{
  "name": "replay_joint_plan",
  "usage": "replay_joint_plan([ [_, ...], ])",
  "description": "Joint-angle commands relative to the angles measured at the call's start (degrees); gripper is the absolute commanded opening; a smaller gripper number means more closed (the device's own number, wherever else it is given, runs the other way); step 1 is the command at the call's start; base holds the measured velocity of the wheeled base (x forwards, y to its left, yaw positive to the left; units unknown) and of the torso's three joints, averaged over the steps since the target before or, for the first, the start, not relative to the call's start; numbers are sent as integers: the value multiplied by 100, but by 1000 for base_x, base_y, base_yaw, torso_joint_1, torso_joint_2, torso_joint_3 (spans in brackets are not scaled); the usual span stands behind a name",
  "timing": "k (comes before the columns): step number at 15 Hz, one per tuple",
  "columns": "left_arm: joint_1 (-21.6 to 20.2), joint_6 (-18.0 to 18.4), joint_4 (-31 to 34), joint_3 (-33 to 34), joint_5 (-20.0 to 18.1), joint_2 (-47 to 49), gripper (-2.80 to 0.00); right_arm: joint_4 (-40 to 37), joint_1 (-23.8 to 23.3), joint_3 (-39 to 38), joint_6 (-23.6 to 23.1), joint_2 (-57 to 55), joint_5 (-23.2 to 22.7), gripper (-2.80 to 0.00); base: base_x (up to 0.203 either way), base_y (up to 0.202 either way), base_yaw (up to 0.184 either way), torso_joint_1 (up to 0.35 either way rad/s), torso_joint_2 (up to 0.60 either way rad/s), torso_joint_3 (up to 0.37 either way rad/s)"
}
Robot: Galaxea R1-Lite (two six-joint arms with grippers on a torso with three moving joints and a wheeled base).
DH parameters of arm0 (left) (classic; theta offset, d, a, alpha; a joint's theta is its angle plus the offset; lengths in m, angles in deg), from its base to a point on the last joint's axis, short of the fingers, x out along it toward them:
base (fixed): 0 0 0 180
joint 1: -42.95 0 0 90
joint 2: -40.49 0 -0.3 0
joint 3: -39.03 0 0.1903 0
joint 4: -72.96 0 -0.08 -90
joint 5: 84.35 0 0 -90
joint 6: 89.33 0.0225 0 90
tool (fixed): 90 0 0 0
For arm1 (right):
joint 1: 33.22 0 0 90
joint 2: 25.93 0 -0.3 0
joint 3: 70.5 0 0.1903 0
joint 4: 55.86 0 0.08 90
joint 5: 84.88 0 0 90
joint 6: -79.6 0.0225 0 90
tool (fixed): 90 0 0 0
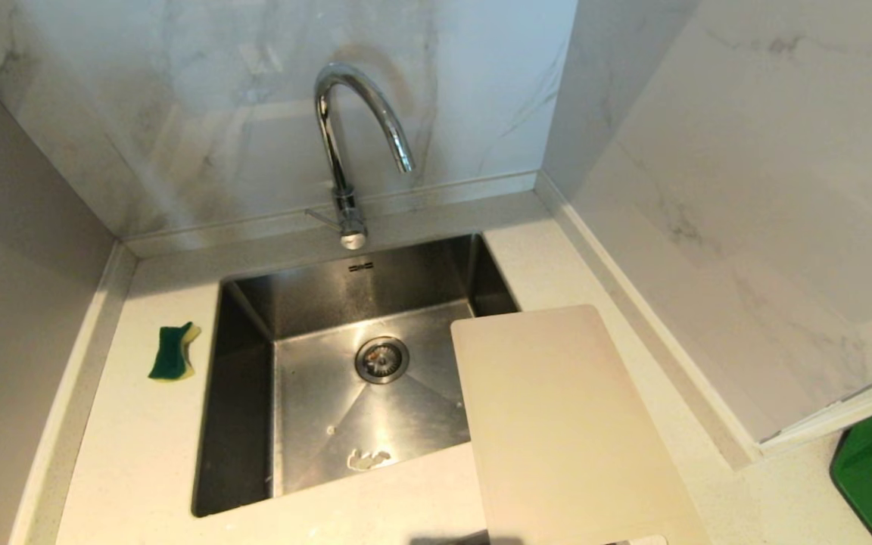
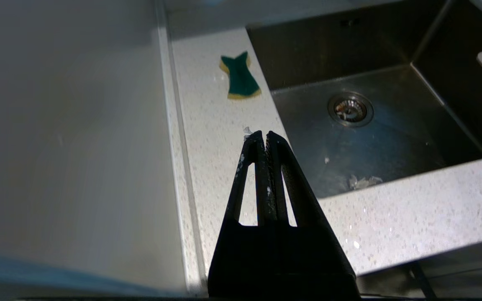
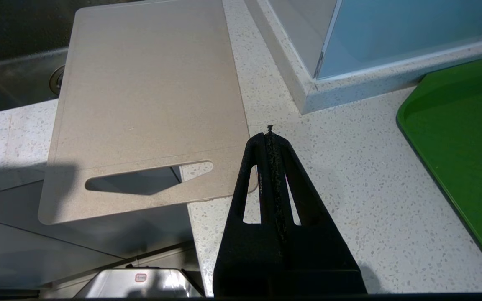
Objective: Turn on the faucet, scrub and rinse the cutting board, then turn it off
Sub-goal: Turn on the tap
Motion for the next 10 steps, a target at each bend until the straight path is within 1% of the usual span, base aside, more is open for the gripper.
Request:
replay_joint_plan([
  [1, 2, 129, -139, -561, 117, 1127, -280, 1, 3, 0, 5, -2, 1, -280, 0, 0, 0, 0, 0, 0],
  [4, 1, 254, -234, -1171, 251, 1989, -280, 1, 3, 0, -4, -2, 1, -280, 0, 0, 0, 0, 0, 0],
  [7, -106, 335, -496, -1504, 295, 2635, -280, 1, 3, 0, -2, -2, 0, -280, 0, 0, 0, 0, 0, 0],
  [10, -709, 449, -815, -1783, 304, 3206, -280, 1, 2, 0, -3, -2, 1, -280, 0, 0, 0, 0, 0, 0],
])
